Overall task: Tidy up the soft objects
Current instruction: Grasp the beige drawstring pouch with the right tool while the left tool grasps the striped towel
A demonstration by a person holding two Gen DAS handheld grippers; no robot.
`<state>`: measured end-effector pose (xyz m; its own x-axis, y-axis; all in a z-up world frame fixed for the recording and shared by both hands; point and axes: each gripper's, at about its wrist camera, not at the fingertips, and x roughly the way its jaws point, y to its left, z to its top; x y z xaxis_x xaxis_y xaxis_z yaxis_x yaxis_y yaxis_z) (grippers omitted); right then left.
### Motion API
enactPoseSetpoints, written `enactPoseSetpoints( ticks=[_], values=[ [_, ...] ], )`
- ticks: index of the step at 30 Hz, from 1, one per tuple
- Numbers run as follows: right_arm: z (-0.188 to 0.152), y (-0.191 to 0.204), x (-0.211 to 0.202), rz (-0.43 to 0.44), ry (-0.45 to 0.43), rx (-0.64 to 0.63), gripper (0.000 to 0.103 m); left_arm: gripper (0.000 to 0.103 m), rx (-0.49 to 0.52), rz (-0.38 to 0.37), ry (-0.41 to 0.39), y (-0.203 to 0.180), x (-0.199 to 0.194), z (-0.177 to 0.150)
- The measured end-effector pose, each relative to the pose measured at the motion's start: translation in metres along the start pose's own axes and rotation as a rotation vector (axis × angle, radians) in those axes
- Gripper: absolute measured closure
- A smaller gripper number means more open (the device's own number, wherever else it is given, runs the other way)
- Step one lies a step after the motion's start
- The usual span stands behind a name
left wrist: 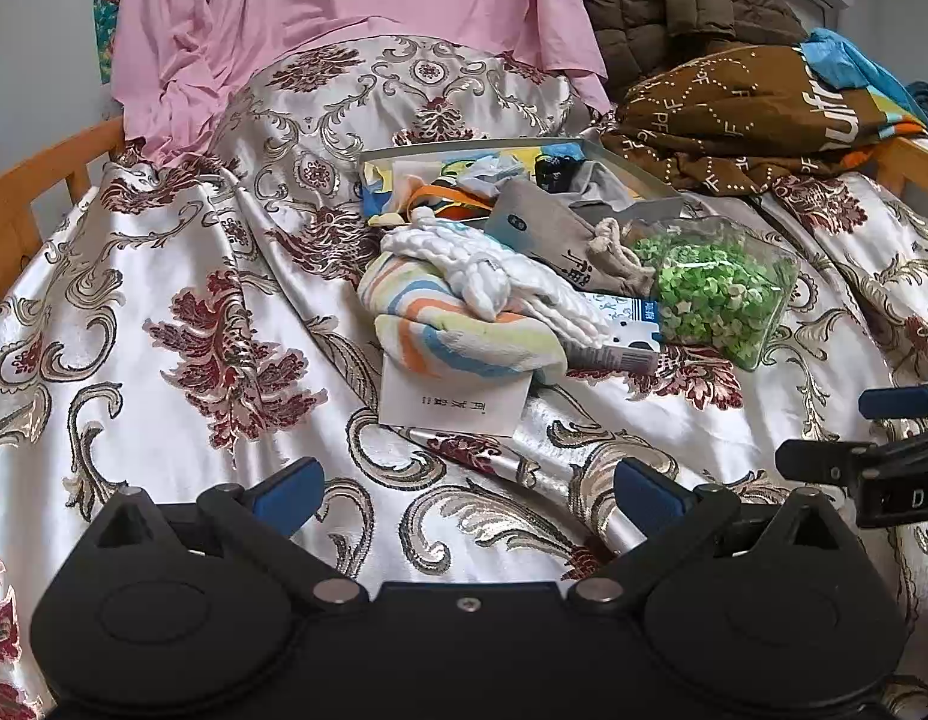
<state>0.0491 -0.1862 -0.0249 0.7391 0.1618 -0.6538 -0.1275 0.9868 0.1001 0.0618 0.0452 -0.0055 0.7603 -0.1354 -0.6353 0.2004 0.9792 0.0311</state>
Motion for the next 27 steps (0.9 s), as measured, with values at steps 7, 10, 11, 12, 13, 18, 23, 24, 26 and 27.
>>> enactPoseSetpoints(
  ticks=[7,10,11,12,13,18,23,24,26,27],
  values=[
    [-0.001,0.002,0.002,-0.002,-0.003,-0.008,0.000,0.001,0.000,0.009,-0.014,0.005,-0.002,0.002],
    [-0.001,0.003,0.002,0.005,-0.011,-0.012,0.000,0.001,-0.004,0.011,-0.023,0.007,-0.002,0.005],
    [-0.001,0.003,0.002,0.008,-0.014,-0.015,0.000,0.001,-0.002,0.010,-0.028,0.008,-0.002,0.007],
    [-0.001,0.003,0.002,0.010,-0.018,-0.017,0.000,0.001,0.001,0.010,-0.033,0.008,-0.002,0.008],
    [0.000,0.004,0.002,0.011,-0.022,-0.020,0.000,0.001,0.005,0.010,-0.039,0.008,-0.002,0.010],
    [0.008,0.003,0.002,0.012,-0.053,-0.029,0.000,0.001,0.030,0.002,-0.080,0.010,-0.002,0.023],
    [0.023,0.004,0.006,0.009,-0.087,-0.052,0.000,0.001,0.041,-0.005,-0.117,0.016,0.001,0.040],
    [0.027,0.004,0.007,0.009,-0.098,-0.057,0.000,0.001,0.045,-0.008,-0.127,0.018,0.001,0.044],
    [0.036,0.004,0.011,0.009,-0.115,-0.070,0.000,0.001,0.060,-0.020,-0.142,0.021,0.001,0.053],
    [0.042,0.005,0.013,0.008,-0.122,-0.080,0.000,0.001,0.071,-0.025,-0.150,0.024,0.002,0.058]
  ],
)
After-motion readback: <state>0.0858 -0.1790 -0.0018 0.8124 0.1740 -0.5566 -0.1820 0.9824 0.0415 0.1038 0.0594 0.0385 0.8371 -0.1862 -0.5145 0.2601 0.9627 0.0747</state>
